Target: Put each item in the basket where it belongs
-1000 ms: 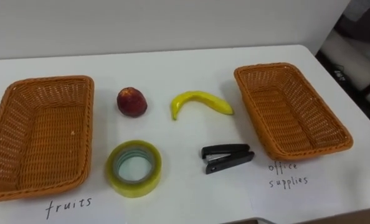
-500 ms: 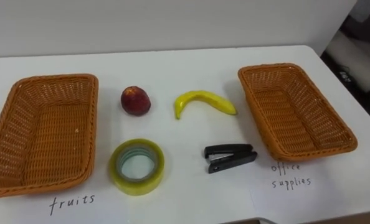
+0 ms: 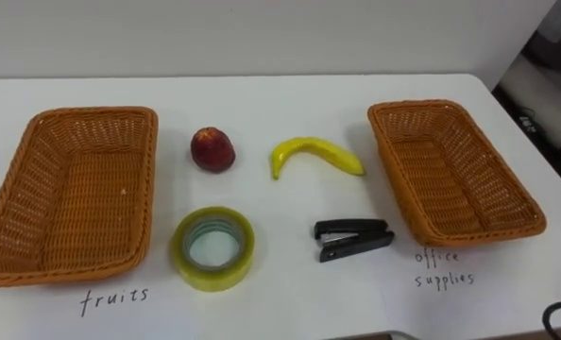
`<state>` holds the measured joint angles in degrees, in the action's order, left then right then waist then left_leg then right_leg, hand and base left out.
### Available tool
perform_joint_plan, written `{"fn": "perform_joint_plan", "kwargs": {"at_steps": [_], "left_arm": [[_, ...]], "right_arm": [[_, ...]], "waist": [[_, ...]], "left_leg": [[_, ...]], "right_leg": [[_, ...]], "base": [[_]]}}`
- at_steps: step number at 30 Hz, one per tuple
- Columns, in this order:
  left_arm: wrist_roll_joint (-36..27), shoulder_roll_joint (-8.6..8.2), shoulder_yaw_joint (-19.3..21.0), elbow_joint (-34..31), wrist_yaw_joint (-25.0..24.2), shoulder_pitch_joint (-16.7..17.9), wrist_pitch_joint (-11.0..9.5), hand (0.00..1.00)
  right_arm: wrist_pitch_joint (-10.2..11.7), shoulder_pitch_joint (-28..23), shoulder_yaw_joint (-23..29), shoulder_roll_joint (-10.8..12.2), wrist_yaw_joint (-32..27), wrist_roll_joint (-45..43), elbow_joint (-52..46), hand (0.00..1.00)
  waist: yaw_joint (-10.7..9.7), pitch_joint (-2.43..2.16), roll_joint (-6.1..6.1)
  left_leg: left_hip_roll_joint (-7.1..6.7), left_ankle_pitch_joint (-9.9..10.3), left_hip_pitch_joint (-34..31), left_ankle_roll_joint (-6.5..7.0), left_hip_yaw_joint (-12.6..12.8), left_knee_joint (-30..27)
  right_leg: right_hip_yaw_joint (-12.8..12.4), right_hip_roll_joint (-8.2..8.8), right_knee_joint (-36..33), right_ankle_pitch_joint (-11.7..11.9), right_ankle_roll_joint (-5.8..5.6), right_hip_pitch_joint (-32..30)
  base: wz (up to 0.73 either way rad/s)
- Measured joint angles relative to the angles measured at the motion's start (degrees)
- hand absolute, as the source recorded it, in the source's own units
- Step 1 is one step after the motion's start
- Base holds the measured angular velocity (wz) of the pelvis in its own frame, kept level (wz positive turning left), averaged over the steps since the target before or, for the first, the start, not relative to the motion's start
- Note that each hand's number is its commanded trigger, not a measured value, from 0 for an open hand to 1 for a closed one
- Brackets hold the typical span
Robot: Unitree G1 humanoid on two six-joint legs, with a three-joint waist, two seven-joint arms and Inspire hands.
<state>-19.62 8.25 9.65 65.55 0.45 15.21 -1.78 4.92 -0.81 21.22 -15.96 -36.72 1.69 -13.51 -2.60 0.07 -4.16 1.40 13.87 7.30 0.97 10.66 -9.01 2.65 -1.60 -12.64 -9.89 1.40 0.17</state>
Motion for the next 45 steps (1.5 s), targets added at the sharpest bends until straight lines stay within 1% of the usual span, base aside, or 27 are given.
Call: {"fn": "perform_joint_plan", "kwargs": {"at_steps": [1, 2, 5, 7, 10, 11, 13, 15, 18, 20, 23, 25, 29, 32, 37, 39, 43, 45], "left_arm": [[0.00, 0.01, -0.02, 0.02, -0.03, -0.04, 0.00, 0.00], [-0.03, 0.06, -0.41, 0.02, -0.12, -0.04, -0.02, 0.00], [-0.22, 0.40, -0.92, 0.39, -1.15, -0.17, -0.06, 0.00], [-0.18, 0.40, -0.97, 0.55, -1.26, -0.55, -0.07, 0.00], [-0.16, 0.52, -0.97, 0.68, -1.80, -1.13, -0.08, 0.00], [-0.17, 0.62, -0.99, 0.80, -2.17, -1.27, -0.09, 0.00], [-0.20, 0.64, -0.99, 0.83, -2.22, -1.56, -0.10, 0.00], [-0.19, 0.75, -1.00, 0.82, -2.21, -1.91, -0.10, 0.00], [-0.14, 1.13, -1.02, 0.82, -2.14, -2.40, -0.10, 0.00], [-0.06, 1.44, -1.68, 0.83, -2.14, -2.40, -0.10, 0.00], [0.01, 1.59, -1.98, 0.84, -2.16, -2.45, -0.10, 0.00], [0.01, 1.59, -2.12, 0.89, -2.18, -2.47, -0.11, 0.00], [0.13, 1.59, -2.09, 0.89, -2.32, -2.43, -0.17, 0.00], [0.10, 1.58, -1.89, 0.85, -2.46, -2.47, -0.17, 0.00], [0.10, 1.62, -1.77, 0.79, -3.07, -2.50, -0.17, 0.00], [0.11, 1.71, -1.76, 0.68, -3.36, -2.74, -0.16, 0.00], [0.19, 1.67, -1.90, 0.25, -3.44, -3.26, 0.09, 0.00], [0.19, 1.46, -1.92, 0.23, -3.57, -3.92, 0.19, 0.00]], "right_arm": [[0.00, 0.16, -0.21, -0.20, 0.63, -0.02, -0.02, 0.00], [0.00, 0.41, -0.62, -0.36, 1.53, -0.01, -0.01, 0.00], [0.00, 0.75, -2.36, -0.41, 4.19, -0.02, -0.02, 0.00], [-0.02, 0.73, -3.45, -0.40, 6.01, -0.02, -0.01, 0.00], [-0.07, 0.73, -5.13, -0.37, 9.57, -0.47, -0.01, 0.00], [-0.13, 0.73, -5.78, -0.38, 10.66, -1.87, 0.00, 0.00], [-0.14, 0.67, -6.80, -0.38, 12.43, -4.30, 0.01, 0.00], [-0.34, 0.66, -8.15, -0.39, 14.77, -6.33, 0.01, 0.00], [-1.37, 0.62, -10.01, -0.39, 18.37, -8.29, 0.01, 0.00], [-1.42, 0.65, -10.88, -0.40, 20.23, -10.08, 0.01, 0.00], [-1.42, 0.65, -11.15, -0.40, 23.33, -12.15, 0.01, 0.00], [-1.43, 0.63, -11.36, -0.39, 24.99, -13.53, 0.01, 0.00], [-1.43, 0.63, -11.57, -0.39, 28.95, -16.86, 0.01, 0.00], [-1.49, 0.59, -11.56, -0.39, 31.17, -17.07, 0.21, 0.00], [-2.67, 0.37, -11.63, -0.39, 33.96, -17.81, 1.25, 0.00], [-3.75, -0.02, -12.69, -0.40, 35.34, -17.95, 1.51, 0.00], [-3.89, -1.01, -13.88, -0.40, 38.69, -18.14, 2.48, 0.00], [-5.03, -1.72, -14.33, -0.40, 40.79, -18.78, 3.13, 0.00]], "waist": [[0.00, -0.06, -0.19], [0.00, -0.12, -0.06], [0.02, -0.26, -0.22], [0.04, -0.15, -0.26], [0.32, -0.14, -0.30], [0.80, -0.16, -0.32], [0.98, -0.11, -0.44], [1.46, 0.00, -0.75], [1.49, -0.02, -1.34], [1.49, -0.05, -1.46], [1.50, -0.14, -1.61], [1.50, -0.06, -1.50], [1.55, -0.04, -1.51], [1.56, -0.06, -1.53], [1.77, -0.13, -1.65], [1.91, -0.16, -1.69], [2.43, -0.13, -1.51], [3.01, -0.14, -1.30]], "left_leg": [[0.01, 0.00, 0.02, 0.00, -0.03, 0.07], [0.02, 0.00, 0.02, 0.00, -0.12, 0.13], [0.05, 0.00, 0.00, 0.00, -0.37, 0.08], [0.02, 0.00, 0.08, 0.00, -0.54, 0.08], [0.02, -0.01, 0.36, 0.00, -0.62, -0.01], [0.02, -0.01, 0.36, 0.00, -0.62, -0.16], [0.04, -0.01, 0.31, 0.00, -0.62, -0.20], [0.05, -0.01, 0.27, 0.00, -0.64, -0.20], [0.07, -0.02, 0.12, -0.01, -0.78, -0.24], [0.05, -0.02, 0.11, -0.01, -0.91, -0.24], [-0.01, -0.04, 0.13, 0.04, -1.33, -0.27], [-0.03, -0.04, 0.22, 0.04, -1.43, -0.30], [-0.01, -0.04, 0.23, 0.04, -1.43, -0.32], [0.00, -0.04, 0.23, 0.04, -1.45, -0.33], [0.00, -0.04, 0.21, 0.04, -1.58, -0.32], [0.03, -0.04, 0.13, 0.04, -1.57, -0.30], [0.08, -0.04, 0.12, 0.04, -1.67, -0.31], [0.08, -0.04, 0.17, 0.04, -2.00, -0.30]], "right_leg": [[0.05, -0.01, 0.00, 0.01, 0.01, -0.01], [0.31, 0.01, 0.00, 0.03, 0.04, 0.03], [0.72, 0.05, -0.06, 0.09, 0.09, 0.37], [0.99, 0.12, 0.08, 0.10, 0.07, 0.82], [1.24, 0.22, 0.45, 0.12, 0.04, 0.89], [1.26, 0.22, 0.95, 0.21, 0.03, 0.95], [1.34, 0.25, 0.98, 0.27, 0.03, 0.97], [1.39, 0.44, 1.09, 0.27, 0.03, 0.96], [1.61, 0.46, 1.27, 0.27, 0.04, 0.95], [1.66, 0.46, 1.06, 0.28, 0.04, 0.99], [1.92, 0.45, 0.96, 0.38, -0.02, 1.15], [1.99, 0.46, 0.96, 0.39, -0.03, 1.33], [2.03, 0.46, 0.95, 0.40, -0.01, 1.34], [2.01, 0.44, 0.98, 0.42, 0.01, 1.37], [2.08, 0.43, 1.05, 0.43, 0.00, 1.95], [2.13, 0.40, 1.08, 0.46, 0.01, 1.94], [2.32, 0.39, 1.08, 0.59, 0.03, 2.07], [2.64, 0.41, 1.05, 0.66, 0.03, 2.20]], "base": [[0.00], [0.05], [0.05], [0.06], [0.03], [0.00], [0.00], [0.00], [0.02], [0.00], [0.05], [0.02], [0.00], [0.00], [0.00], [0.00], [0.01], [0.05]]}}
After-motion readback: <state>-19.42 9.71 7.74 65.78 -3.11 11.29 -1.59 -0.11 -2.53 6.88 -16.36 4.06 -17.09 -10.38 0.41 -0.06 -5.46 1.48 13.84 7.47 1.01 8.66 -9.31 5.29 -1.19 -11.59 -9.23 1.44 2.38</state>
